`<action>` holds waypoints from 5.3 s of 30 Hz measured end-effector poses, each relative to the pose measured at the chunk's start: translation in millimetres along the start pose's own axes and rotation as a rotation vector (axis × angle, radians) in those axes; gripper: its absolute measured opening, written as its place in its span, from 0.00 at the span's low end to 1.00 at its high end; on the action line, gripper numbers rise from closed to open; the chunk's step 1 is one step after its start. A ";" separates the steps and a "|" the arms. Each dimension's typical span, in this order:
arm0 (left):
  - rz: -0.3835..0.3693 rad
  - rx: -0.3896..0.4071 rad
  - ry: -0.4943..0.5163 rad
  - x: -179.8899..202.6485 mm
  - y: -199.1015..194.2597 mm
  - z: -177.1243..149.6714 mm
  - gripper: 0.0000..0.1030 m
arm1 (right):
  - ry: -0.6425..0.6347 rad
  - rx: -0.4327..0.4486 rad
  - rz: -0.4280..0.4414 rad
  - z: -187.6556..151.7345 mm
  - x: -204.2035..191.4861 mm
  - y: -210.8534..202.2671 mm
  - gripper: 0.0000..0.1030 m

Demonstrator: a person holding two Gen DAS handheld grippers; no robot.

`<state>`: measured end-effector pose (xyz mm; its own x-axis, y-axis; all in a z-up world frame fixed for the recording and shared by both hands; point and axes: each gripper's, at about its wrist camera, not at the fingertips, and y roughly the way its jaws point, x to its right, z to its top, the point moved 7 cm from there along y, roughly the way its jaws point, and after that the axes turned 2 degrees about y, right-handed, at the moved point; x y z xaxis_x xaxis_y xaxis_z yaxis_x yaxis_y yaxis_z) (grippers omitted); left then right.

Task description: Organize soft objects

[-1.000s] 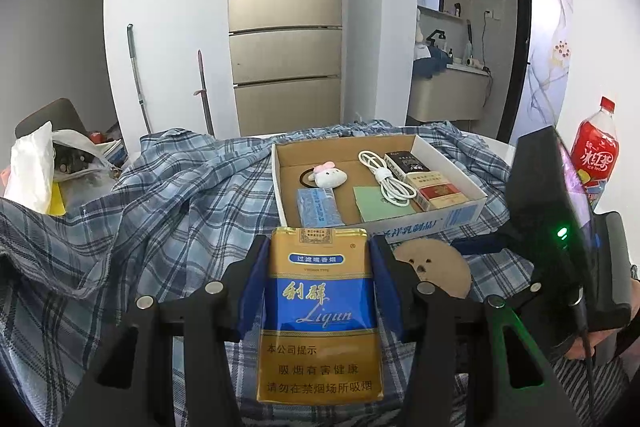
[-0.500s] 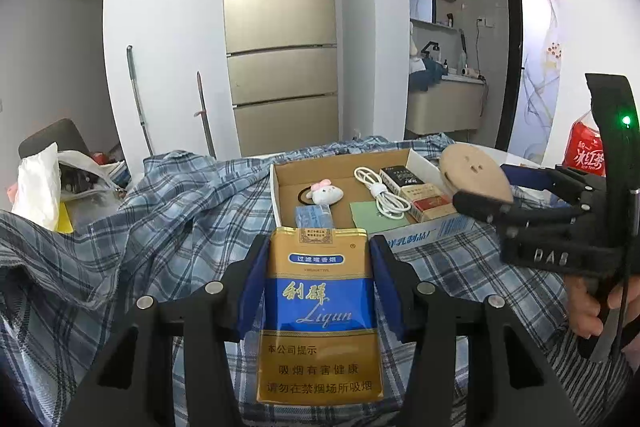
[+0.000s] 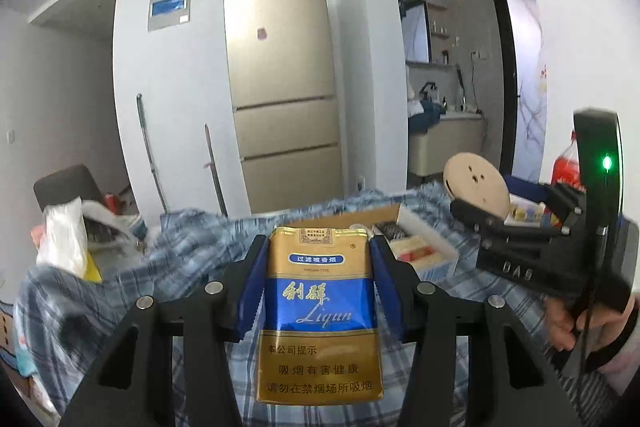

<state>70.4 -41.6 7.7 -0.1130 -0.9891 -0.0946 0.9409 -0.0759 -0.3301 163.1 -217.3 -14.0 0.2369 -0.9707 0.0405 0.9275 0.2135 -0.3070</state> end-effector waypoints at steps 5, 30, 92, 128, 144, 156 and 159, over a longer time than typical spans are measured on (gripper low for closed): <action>0.033 0.053 0.012 -2.5 -6.3 47.4 0.52 | 0.029 0.028 -0.013 25.3 8.5 -11.5 0.76; 0.122 0.049 -0.152 -49.1 65.4 135.3 0.52 | 0.119 -0.222 -0.109 100.5 -11.1 56.6 0.76; -0.010 -0.399 -0.074 -13.6 226.5 -8.5 0.52 | 0.296 -0.586 -0.074 -34.9 67.0 157.5 0.89; 0.031 0.013 -0.171 -41.0 127.0 84.2 0.83 | 0.221 0.009 -0.133 89.0 70.9 54.8 1.00; 0.080 0.269 -0.114 -39.7 -2.4 114.1 1.00 | 0.129 0.253 -0.047 132.3 45.2 -55.8 1.00; 0.055 0.258 -0.088 -31.0 -35.6 72.7 1.00 | 0.084 0.261 -0.014 99.8 31.7 -72.0 1.00; 0.079 0.257 -0.056 -29.1 -34.9 55.6 1.00 | 0.083 0.249 -0.009 85.3 31.9 -67.5 1.00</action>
<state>58.5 -17.2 74.2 -0.0247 -0.9981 -0.0567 0.9970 -0.0204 -0.0742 132.7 -253.2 89.1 0.2129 -0.9763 -0.0394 0.9745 0.2150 -0.0634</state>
